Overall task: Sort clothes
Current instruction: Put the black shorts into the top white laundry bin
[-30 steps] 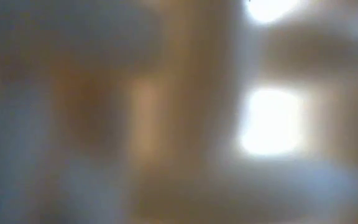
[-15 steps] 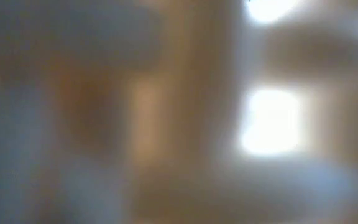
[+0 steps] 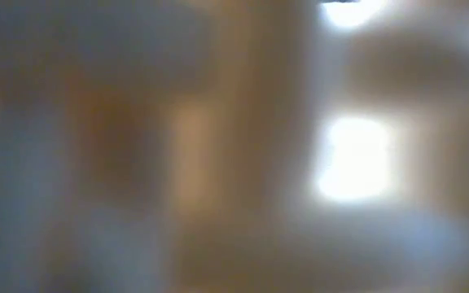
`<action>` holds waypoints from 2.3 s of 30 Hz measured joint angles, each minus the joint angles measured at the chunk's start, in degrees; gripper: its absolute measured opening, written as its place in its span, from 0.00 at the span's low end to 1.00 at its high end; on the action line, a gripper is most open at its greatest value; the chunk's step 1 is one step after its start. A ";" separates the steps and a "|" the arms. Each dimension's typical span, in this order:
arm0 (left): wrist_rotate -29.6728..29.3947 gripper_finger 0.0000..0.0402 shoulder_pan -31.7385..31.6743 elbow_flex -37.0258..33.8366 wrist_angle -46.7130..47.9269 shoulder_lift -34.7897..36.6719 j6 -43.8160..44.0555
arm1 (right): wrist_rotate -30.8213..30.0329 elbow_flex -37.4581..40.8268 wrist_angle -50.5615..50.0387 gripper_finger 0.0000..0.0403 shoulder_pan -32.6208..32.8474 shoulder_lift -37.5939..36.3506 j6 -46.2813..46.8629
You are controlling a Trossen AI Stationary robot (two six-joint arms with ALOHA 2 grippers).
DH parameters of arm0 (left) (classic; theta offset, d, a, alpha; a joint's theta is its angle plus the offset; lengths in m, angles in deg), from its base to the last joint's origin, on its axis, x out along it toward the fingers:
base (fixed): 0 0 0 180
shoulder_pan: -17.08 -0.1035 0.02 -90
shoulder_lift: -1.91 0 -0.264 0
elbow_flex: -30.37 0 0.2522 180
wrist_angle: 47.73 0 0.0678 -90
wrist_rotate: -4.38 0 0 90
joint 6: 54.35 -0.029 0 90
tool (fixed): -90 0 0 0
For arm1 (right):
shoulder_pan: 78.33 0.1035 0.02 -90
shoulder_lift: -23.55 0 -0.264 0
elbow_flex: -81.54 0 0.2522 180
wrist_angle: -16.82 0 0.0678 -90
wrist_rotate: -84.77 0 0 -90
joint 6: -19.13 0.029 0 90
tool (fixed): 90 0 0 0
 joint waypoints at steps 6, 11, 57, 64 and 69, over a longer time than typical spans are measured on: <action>3.85 0.75 -7.52 0.00 -5.75 0.00 0.85 | -1.63 -4.32 4.17 0.07 4.59 0.02 -8.08; 13.90 0.77 -15.04 0.00 -11.49 0.00 3.76 | -1.56 -6.81 11.65 0.07 7.60 0.04 -17.36; 46.97 0.63 -41.68 0.00 -24.45 -2.96 10.54 | 42.57 -8.10 51.44 0.07 -4.42 14.82 -36.12; 47.89 0.12 -42.85 0.00 -23.77 -3.04 4.45 | 42.76 -8.10 50.34 0.12 -6.70 14.84 -36.12; 46.02 0.06 -44.69 -0.02 -22.97 -2.77 1.54 | 42.72 -8.10 49.02 0.13 -8.77 14.88 -36.29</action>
